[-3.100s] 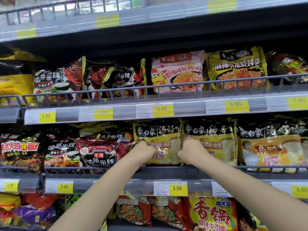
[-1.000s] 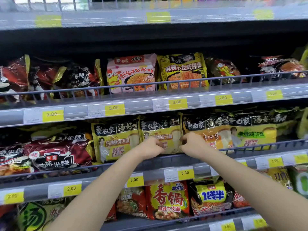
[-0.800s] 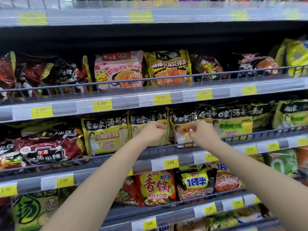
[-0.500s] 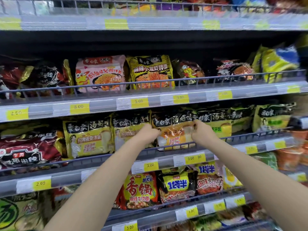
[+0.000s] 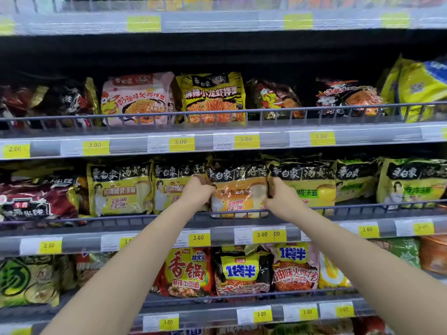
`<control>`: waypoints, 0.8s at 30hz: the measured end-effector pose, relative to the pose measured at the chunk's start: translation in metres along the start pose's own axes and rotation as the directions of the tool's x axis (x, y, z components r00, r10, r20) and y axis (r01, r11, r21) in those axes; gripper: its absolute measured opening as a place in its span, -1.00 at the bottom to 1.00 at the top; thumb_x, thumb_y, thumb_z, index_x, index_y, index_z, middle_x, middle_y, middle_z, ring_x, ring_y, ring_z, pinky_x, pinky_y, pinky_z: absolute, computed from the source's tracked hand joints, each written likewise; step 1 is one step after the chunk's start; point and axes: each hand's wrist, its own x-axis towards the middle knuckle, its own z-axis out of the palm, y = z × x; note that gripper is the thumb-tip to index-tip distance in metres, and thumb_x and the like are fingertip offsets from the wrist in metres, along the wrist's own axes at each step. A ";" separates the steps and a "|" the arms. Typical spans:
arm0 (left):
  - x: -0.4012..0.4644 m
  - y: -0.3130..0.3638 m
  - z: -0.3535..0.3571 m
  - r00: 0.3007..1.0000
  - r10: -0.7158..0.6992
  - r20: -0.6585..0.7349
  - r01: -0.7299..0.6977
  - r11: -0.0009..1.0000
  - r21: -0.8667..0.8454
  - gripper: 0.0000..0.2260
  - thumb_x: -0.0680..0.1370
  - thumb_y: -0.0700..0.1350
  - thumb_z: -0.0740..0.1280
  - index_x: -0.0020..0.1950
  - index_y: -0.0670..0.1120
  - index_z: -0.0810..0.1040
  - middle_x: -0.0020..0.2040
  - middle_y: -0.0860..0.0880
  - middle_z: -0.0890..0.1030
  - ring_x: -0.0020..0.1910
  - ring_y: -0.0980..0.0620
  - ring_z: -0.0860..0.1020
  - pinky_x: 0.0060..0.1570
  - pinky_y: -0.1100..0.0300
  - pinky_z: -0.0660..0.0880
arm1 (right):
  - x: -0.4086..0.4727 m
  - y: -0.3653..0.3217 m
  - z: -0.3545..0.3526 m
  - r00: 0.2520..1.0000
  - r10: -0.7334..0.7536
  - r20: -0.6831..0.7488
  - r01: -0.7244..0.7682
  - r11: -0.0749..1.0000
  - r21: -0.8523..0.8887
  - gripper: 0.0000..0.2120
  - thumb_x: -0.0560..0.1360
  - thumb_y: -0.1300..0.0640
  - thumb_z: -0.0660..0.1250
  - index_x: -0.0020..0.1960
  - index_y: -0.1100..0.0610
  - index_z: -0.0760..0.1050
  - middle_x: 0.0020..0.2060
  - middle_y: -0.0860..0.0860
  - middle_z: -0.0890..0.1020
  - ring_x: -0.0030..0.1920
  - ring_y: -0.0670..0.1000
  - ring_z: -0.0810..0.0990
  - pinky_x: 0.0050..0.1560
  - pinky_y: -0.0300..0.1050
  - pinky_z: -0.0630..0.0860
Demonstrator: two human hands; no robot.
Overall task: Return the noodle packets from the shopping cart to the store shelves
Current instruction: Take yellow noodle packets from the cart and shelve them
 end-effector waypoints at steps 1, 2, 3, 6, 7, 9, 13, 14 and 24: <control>-0.002 0.000 0.000 0.999 -0.026 0.021 0.026 0.999 0.024 -0.92 0.54 -0.26 0.28 -0.11 -0.15 0.39 -0.09 -0.14 0.52 0.03 -0.17 0.57 -0.20 0.10 0.60 | 0.002 0.001 -0.001 1.000 0.012 -0.004 -0.012 1.000 -0.011 -0.76 0.46 0.26 0.28 0.11 0.18 0.36 -0.15 0.08 0.54 -0.18 0.08 0.51 -0.39 -0.19 0.35; -0.003 0.001 0.000 0.997 -0.056 0.060 0.054 0.998 0.039 -0.96 0.55 -0.25 0.26 -0.05 -0.18 0.40 -0.04 -0.16 0.54 0.04 -0.16 0.58 -0.25 0.14 0.60 | 0.004 0.001 -0.002 1.000 0.020 -0.003 -0.020 1.000 -0.019 -0.78 0.45 0.27 0.29 0.09 0.21 0.40 -0.18 0.07 0.53 -0.19 0.08 0.51 -0.40 -0.19 0.35; -0.005 0.001 0.001 0.992 -0.081 0.092 0.077 0.996 0.045 -0.92 0.55 -0.25 0.27 0.03 -0.20 0.42 0.05 -0.18 0.55 0.05 -0.15 0.59 -0.18 0.10 0.62 | 0.007 0.000 -0.002 1.000 0.026 0.003 -0.026 0.999 -0.024 -0.78 0.44 0.28 0.29 0.08 0.23 0.44 -0.17 0.09 0.54 -0.20 0.08 0.51 -0.39 -0.19 0.36; -0.005 0.005 0.001 0.982 -0.118 0.148 0.113 0.993 0.040 -0.84 0.54 -0.25 0.28 0.10 -0.23 0.42 0.10 -0.16 0.51 -0.03 -0.14 0.62 -0.24 0.16 0.63 | 0.016 -0.003 0.002 1.000 0.025 0.009 -0.025 1.000 -0.014 -0.86 0.44 0.34 0.25 -0.01 0.26 0.47 -0.18 0.13 0.53 -0.32 0.01 0.46 -0.42 -0.20 0.37; -0.007 0.007 0.002 0.980 -0.123 0.154 0.121 0.992 0.022 -0.90 0.54 -0.26 0.26 0.03 -0.22 0.40 0.03 -0.14 0.49 -0.05 -0.14 0.62 -0.40 0.26 0.58 | 0.019 -0.003 0.004 1.000 0.020 -0.005 -0.021 1.000 -0.015 -0.91 0.46 0.32 0.24 -0.04 0.26 0.46 -0.18 0.14 0.53 -0.33 0.01 0.45 -0.39 -0.18 0.41; -0.008 0.010 0.006 0.981 -0.124 0.152 0.129 0.991 -0.024 -0.94 0.54 -0.28 0.25 -0.05 -0.20 0.37 -0.10 -0.09 0.46 -0.04 -0.16 0.61 -0.42 0.26 0.55 | 0.023 -0.004 0.009 0.999 0.006 -0.039 -0.006 1.000 -0.013 -0.90 0.49 0.26 0.24 -0.03 0.26 0.49 -0.15 0.14 0.56 -0.22 0.09 0.52 -0.21 -0.10 0.52; -0.008 0.009 0.019 0.977 -0.077 0.200 0.061 0.995 0.082 -0.94 0.55 -0.24 0.25 -0.13 -0.13 0.43 -0.15 -0.09 0.46 -0.07 -0.07 0.48 0.05 0.02 0.52 | 0.026 0.000 0.016 0.997 0.016 -0.075 -0.014 0.999 0.030 -0.81 0.49 0.23 0.28 0.07 0.28 0.50 -0.07 0.17 0.59 -0.04 0.18 0.56 -0.05 -0.03 0.54; -0.009 0.008 0.022 0.977 -0.058 0.207 0.039 0.995 0.095 -0.97 0.54 -0.21 0.29 -0.07 -0.15 0.45 -0.11 -0.11 0.49 -0.07 -0.06 0.48 0.11 -0.03 0.50 | 0.025 0.001 0.016 0.997 0.023 -0.076 -0.020 0.999 0.038 -0.80 0.50 0.22 0.27 0.08 0.28 0.49 -0.04 0.18 0.60 -0.05 0.17 0.55 -0.05 -0.03 0.53; -0.027 0.045 0.038 0.949 0.104 0.298 -0.190 0.942 0.277 -0.83 0.57 -0.15 0.25 0.12 -0.15 0.52 0.06 -0.05 0.51 -0.03 -0.01 0.56 0.08 0.08 0.51 | -0.006 0.036 -0.038 0.962 0.070 -0.263 -0.116 0.979 -0.167 -0.78 0.49 0.14 0.23 0.11 0.07 0.53 -0.01 0.09 0.64 -0.02 0.18 0.59 -0.04 -0.04 0.49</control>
